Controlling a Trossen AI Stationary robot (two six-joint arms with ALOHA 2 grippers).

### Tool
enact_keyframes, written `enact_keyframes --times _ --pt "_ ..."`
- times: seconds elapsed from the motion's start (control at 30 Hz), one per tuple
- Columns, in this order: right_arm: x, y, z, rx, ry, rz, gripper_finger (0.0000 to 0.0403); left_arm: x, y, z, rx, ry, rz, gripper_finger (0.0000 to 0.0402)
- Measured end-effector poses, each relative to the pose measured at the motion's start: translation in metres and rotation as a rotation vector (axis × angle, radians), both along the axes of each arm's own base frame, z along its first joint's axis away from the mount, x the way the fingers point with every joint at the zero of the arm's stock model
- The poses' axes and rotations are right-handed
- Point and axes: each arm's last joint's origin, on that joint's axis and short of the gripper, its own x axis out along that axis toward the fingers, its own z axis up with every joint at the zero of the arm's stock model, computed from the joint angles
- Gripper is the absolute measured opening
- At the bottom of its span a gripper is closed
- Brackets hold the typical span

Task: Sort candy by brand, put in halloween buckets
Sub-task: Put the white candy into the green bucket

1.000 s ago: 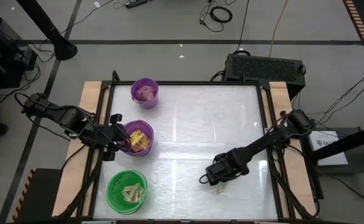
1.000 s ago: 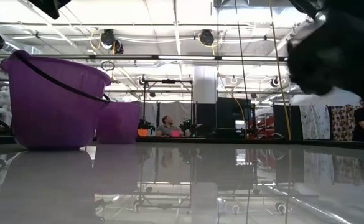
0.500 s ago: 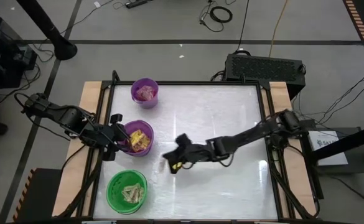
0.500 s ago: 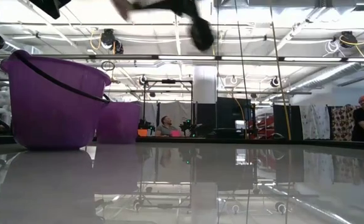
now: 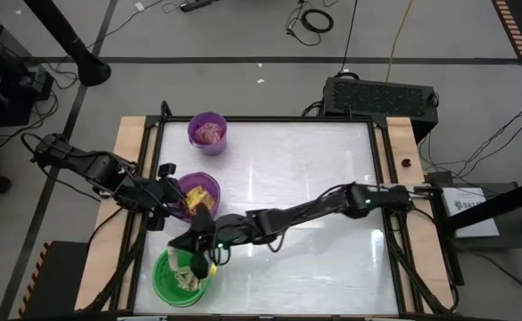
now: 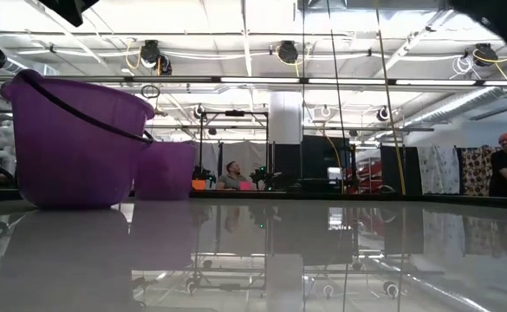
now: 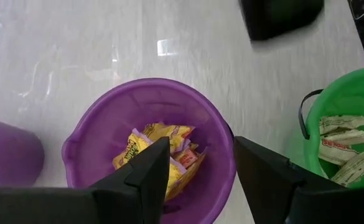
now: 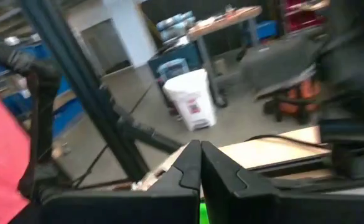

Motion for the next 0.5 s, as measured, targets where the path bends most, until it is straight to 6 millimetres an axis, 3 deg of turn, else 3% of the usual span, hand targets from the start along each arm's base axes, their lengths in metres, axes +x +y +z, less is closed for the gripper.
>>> enact_keyframes --times 0.07,0.2,0.37,0.5 --pt "0.01 0.004 -0.013 0.0 0.0 0.053 0.0 0.0 0.0 0.0 -0.005 0.007 -0.01 0.0185" --pt "0.011 0.017 -0.031 0.091 -0.015 0.124 0.0 -0.001 -0.001 -0.001 -0.007 0.024 -0.041 0.0185" --pt "0.006 0.032 -0.038 0.191 0.069 0.123 0.0 -0.003 -0.001 -0.002 -0.012 0.044 -0.075 0.0185" --pt "0.006 0.031 -0.045 0.23 0.136 0.076 0.0 -0.003 -0.001 -0.002 -0.016 0.047 -0.086 0.0185"
